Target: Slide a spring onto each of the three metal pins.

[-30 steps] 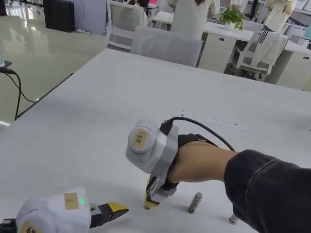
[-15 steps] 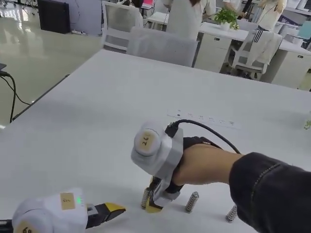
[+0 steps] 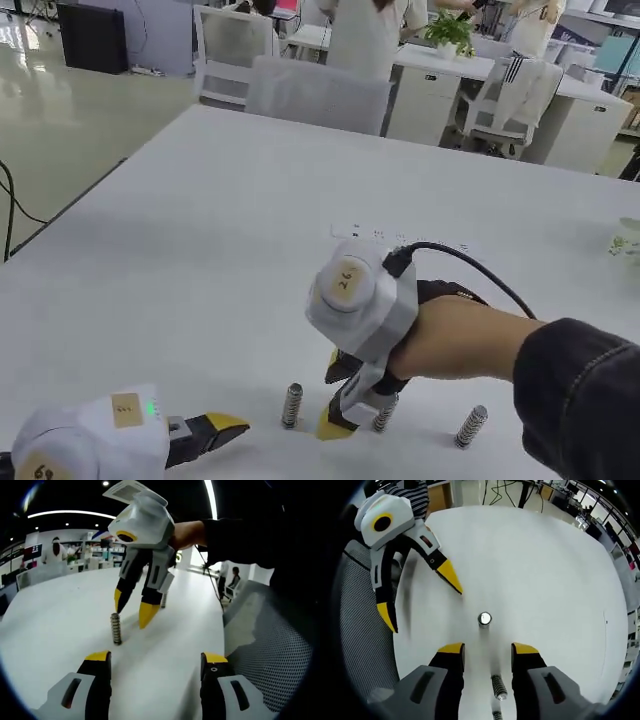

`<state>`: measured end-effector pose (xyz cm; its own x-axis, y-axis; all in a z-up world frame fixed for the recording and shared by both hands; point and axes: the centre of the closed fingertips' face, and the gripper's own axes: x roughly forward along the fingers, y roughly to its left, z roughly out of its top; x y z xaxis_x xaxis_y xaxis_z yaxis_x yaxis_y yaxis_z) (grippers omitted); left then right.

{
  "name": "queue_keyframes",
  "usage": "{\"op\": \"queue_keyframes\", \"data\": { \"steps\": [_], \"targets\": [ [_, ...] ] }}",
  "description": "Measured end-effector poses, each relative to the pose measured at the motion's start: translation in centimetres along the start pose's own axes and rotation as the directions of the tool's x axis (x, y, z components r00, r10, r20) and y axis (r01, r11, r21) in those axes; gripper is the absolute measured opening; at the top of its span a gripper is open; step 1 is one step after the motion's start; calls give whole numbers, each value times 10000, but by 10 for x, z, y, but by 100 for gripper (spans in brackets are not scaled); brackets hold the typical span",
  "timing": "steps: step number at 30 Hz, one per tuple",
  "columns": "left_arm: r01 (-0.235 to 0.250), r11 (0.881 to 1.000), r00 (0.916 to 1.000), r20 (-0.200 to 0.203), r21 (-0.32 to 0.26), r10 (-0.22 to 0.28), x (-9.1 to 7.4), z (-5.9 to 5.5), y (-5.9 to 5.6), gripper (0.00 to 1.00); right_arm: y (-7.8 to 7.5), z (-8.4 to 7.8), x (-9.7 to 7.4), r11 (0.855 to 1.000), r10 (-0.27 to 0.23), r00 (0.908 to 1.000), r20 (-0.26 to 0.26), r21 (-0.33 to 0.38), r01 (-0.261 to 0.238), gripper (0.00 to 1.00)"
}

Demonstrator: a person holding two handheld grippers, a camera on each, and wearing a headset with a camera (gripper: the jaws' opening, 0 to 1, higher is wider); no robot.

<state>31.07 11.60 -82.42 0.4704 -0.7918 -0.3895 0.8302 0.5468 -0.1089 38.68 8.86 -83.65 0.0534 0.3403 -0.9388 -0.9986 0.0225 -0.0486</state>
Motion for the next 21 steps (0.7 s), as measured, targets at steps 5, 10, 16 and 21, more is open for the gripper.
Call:
{"op": "queue_keyframes", "data": {
  "steps": [5,10,16,21],
  "targets": [
    [-11,10000,10000,24,9,11,1,0,0,69,-5,-7,-6,9993,-252,9991,346,301,242,41],
    [-21,10000,10000,12,2,21,1,0,0,69,-9,-10,-16,9972,-484,9958,771,604,438,45],
    [-59,10000,10000,10,21,59,1,2,2,69,-12,-20,-23,9935,-731,9921,1018,939,636,50],
    [-78,10000,10000,26,17,78,2,3,3,69,-12,-27,-28,9904,-930,9881,1221,1136,792,55]
  ]
}}
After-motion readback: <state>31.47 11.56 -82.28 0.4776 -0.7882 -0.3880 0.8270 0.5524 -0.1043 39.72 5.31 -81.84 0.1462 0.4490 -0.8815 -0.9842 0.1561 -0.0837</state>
